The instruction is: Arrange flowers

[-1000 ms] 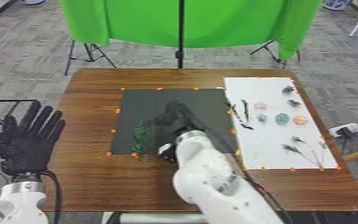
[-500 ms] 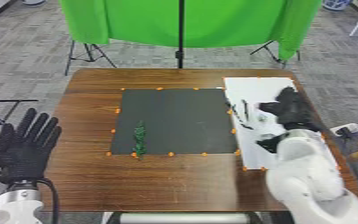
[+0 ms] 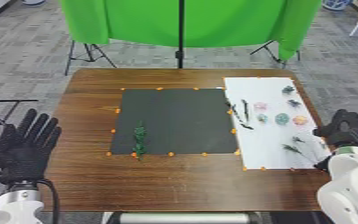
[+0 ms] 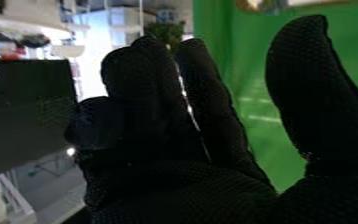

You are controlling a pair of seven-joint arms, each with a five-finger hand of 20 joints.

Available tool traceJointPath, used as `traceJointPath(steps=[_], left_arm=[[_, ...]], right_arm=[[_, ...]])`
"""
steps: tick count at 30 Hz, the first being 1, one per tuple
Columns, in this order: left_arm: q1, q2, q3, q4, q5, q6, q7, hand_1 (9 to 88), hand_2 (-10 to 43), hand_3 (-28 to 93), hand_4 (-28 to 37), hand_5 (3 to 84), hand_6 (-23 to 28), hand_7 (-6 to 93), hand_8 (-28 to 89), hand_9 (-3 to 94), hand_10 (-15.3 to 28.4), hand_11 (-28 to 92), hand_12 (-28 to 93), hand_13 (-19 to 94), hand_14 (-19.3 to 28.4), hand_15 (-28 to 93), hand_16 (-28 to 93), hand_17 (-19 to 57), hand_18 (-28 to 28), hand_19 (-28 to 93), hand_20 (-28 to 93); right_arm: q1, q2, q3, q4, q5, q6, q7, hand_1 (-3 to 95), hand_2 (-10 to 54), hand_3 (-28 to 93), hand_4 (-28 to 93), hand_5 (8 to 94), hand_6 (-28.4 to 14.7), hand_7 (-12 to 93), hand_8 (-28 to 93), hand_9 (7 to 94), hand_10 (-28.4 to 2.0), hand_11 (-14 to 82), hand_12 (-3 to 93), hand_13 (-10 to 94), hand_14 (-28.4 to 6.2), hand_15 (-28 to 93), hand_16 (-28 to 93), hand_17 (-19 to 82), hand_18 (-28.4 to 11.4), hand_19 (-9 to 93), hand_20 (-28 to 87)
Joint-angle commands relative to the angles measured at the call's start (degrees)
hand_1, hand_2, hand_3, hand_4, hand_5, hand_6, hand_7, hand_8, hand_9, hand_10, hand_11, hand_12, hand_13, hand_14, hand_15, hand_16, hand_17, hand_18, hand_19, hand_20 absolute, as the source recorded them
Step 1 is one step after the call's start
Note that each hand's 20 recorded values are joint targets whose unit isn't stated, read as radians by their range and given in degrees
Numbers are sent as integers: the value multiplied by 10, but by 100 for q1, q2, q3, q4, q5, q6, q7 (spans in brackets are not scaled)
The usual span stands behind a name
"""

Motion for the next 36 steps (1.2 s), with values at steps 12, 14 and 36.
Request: traceJointPath(steps=[12, 14, 36], left_arm=[[94, -44, 9, 7, 66, 39, -91, 289, 50, 775, -283, 395, 94, 87, -94, 331, 155, 154, 73, 226, 158, 256, -63, -92, 134, 303, 82], [104, -46, -3, -15, 22, 91, -81, 290, 51, 773, -283, 395, 94, 87, -94, 332, 155, 154, 74, 226, 158, 255, -63, -92, 134, 303, 82], [137, -38, -43, -36, -20, 100, -94, 287, 60, 775, -283, 402, 96, 86, -94, 336, 157, 158, 74, 230, 160, 265, -63, -95, 139, 312, 83]], right_arm=[[-110, -231, -401, 737, -162, -144, -27, 439, -95, 732, -283, 644, -74, 164, -117, 566, -213, 522, 252, 578, -183, 797, 260, 323, -284, 932, 494], [29, -195, -474, 781, 28, -105, 92, 451, -95, 764, -283, 664, -62, 198, -127, 574, -207, 531, 254, 586, -178, 797, 264, 324, -284, 932, 490], [1399, -396, -1400, 182, 406, 370, -2, 575, -95, 716, -283, 760, -40, 440, 113, 753, -158, 407, 462, 693, -151, 768, 289, 376, -284, 932, 509]])
